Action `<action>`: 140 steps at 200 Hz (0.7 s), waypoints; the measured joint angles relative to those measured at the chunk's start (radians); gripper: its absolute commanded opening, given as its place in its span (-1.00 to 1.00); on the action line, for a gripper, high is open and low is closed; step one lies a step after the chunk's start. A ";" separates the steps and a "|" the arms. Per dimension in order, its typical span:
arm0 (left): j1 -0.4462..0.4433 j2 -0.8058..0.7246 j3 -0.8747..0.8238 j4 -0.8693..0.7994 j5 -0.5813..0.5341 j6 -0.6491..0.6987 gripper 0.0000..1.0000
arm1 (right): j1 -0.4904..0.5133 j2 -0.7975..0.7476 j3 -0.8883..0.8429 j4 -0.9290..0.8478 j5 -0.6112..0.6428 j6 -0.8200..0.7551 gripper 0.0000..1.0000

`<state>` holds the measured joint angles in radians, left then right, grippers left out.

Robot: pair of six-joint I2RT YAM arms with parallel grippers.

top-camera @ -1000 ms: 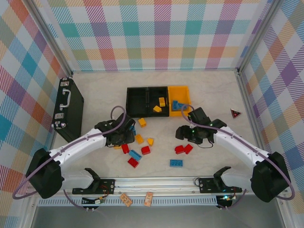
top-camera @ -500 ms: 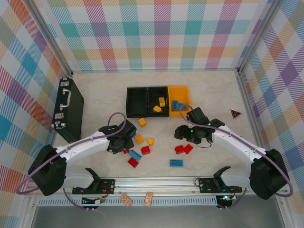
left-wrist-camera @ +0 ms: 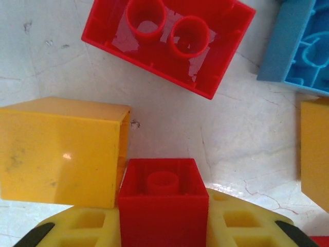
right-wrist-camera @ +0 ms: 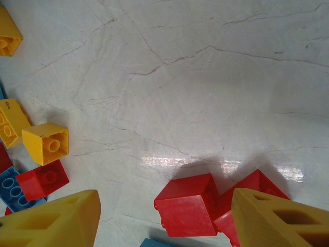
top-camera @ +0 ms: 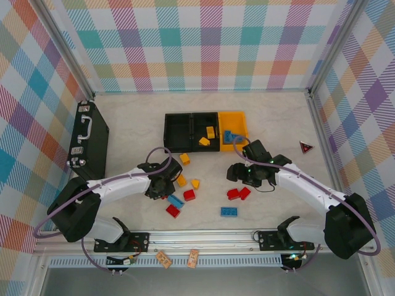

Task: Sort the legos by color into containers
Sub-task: Pick up the lego from the middle-left of the table, then place the lego in the container.

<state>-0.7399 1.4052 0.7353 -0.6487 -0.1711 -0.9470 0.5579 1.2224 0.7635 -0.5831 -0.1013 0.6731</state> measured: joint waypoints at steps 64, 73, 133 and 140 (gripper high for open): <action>-0.004 0.000 0.151 -0.061 -0.030 0.066 -0.44 | 0.000 0.000 0.000 0.002 -0.010 0.000 0.37; -0.004 0.000 0.186 -0.068 -0.037 0.082 -0.44 | 0.000 0.000 0.000 0.006 -0.016 0.000 0.37; 0.027 0.084 0.375 -0.089 -0.063 0.200 -0.45 | 0.012 0.000 0.050 0.054 -0.080 -0.008 0.37; 0.037 0.102 0.396 -0.093 -0.064 0.215 -0.45 | 0.012 0.000 0.063 0.063 -0.085 -0.009 0.37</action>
<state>-0.7029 1.5070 1.1313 -0.7414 -0.2348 -0.7319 0.5701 1.2228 0.8265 -0.5201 -0.1864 0.6643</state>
